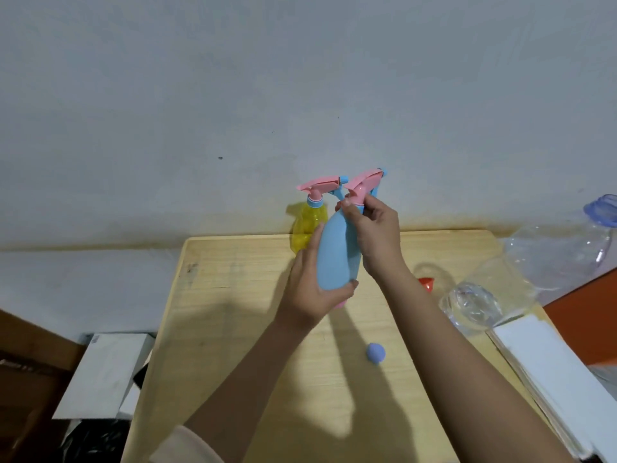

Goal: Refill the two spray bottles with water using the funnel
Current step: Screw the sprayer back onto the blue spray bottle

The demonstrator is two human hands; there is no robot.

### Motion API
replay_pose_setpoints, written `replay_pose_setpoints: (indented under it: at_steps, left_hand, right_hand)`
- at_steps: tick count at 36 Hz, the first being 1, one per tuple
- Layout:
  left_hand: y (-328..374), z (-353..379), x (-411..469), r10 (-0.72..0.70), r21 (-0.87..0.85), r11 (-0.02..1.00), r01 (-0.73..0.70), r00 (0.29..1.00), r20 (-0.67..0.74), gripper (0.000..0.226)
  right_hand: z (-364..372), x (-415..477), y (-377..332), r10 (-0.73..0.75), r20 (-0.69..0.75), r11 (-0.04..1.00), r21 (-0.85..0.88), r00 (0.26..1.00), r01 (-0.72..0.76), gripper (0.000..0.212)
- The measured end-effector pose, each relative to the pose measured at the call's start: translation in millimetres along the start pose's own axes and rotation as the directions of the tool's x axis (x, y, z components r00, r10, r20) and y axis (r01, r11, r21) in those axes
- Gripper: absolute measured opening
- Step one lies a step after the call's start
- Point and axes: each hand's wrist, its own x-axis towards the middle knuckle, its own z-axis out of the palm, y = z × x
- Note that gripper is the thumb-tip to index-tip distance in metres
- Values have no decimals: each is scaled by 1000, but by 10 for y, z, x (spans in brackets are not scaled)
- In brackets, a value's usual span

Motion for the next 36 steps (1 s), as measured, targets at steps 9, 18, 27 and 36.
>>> replay_pose_setpoints:
  at_steps: [9, 18, 27, 36]
  left_hand:
    - [-13, 53, -349, 56, 191, 981, -33, 992, -117, 107]
    - [48, -18, -900, 121, 264, 962, -70, 976, -181, 95]
    - [0, 14, -1512, 92, 187, 980, -60, 982, -167, 79]
    - [-173, -483, -2007, -275, 191, 945, 267, 961, 17, 40]
  right_hand:
    - [40, -363, -42, -97, -55, 986, -139, 994, 89, 28]
    - [-76, -605, -72, -52, -28, 901, -433, 998, 35, 44]
    - [-22, -1064, -36, -198, 51, 934, -293, 979, 204, 13]
    - [-74, -1547, 311, -103, 236, 947, -275, 966, 168, 12]
